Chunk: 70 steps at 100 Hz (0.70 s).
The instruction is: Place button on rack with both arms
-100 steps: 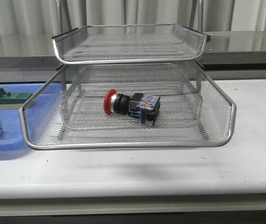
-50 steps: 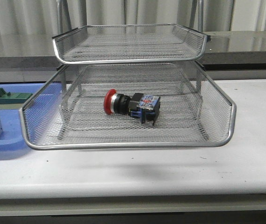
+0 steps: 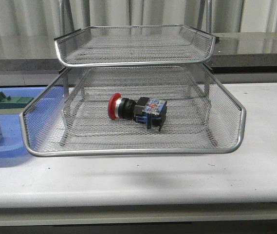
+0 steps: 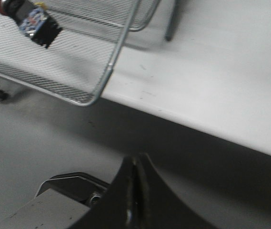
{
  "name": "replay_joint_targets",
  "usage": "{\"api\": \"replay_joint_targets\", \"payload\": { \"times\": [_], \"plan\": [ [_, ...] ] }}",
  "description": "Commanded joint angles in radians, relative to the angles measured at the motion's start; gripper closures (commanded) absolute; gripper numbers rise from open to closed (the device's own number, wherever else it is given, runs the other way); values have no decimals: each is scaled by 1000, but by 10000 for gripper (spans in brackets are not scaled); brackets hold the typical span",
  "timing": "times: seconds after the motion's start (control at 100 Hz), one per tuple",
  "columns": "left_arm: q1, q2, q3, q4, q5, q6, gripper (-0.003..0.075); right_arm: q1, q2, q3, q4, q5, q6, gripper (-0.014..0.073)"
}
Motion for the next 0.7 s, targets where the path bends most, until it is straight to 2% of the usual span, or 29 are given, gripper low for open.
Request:
{"api": "replay_joint_targets", "payload": {
  "times": [0.0,0.1,0.23,0.5,0.69],
  "plan": [
    [0,8,-28,-14,-83,-11,741,1,74,-33,141,-52,-117,660],
    [0,8,-28,-14,-83,-11,741,4,146,-33,206,-52,-200,660],
    [0,8,-28,-14,-83,-11,741,58,226,-33,219,-66,-284,660],
    [0,8,-28,-14,-83,-11,741,299,366,-33,210,-187,-446,656],
    [0,8,-28,-14,-83,-11,741,481,437,-33,116,-332,-489,655]
  ]
}}
